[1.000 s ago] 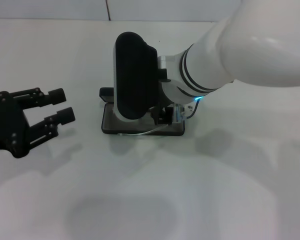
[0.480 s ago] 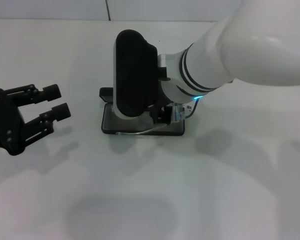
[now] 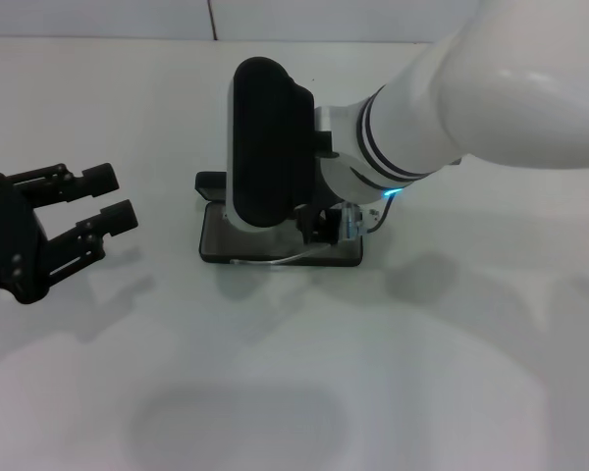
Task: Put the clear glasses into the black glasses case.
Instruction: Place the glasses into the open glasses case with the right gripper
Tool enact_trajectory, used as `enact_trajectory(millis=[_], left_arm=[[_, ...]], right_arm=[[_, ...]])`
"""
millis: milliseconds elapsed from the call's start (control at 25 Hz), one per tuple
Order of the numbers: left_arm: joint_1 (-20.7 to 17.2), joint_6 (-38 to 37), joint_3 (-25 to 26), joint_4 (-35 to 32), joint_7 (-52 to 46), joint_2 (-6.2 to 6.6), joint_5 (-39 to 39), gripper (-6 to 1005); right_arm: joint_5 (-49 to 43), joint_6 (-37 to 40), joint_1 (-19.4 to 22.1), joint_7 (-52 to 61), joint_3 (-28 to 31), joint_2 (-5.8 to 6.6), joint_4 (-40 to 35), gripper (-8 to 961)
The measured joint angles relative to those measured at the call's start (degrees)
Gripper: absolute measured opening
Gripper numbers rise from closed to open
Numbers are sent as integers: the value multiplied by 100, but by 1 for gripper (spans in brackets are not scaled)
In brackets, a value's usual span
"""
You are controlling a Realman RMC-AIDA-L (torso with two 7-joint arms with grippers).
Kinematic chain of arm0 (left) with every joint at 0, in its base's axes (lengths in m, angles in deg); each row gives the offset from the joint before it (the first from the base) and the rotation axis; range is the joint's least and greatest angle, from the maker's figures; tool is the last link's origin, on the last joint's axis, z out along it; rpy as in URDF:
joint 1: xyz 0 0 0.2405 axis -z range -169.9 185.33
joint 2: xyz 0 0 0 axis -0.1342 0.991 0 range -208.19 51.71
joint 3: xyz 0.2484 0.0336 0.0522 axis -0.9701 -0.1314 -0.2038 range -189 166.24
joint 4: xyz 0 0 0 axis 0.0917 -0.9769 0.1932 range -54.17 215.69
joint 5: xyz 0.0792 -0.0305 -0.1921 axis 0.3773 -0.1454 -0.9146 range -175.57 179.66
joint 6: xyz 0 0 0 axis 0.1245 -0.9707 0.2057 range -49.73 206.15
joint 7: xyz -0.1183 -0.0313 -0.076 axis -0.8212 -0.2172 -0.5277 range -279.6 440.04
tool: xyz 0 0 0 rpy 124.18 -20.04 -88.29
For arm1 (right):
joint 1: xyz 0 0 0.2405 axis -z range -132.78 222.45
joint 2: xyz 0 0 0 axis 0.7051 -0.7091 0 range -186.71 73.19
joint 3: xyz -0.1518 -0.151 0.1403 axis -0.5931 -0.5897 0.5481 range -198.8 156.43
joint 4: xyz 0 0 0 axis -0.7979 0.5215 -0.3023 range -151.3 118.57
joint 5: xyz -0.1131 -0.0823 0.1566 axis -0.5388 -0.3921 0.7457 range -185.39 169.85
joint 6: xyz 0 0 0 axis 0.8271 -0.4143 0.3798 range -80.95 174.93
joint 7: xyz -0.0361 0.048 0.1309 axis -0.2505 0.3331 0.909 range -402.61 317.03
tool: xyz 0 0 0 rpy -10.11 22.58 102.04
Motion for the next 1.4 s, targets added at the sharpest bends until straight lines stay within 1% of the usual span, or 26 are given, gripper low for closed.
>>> enact_trajectory(millis=[480,1400], left_arm=[[-30,-1,-2,0,0,3,29,439],[-1,0,31,0,0,-2,20,440]], right_arm=[[-50,32,36,20,156,0,43,95],[-134,34,100,-33,150,0,-34,97]])
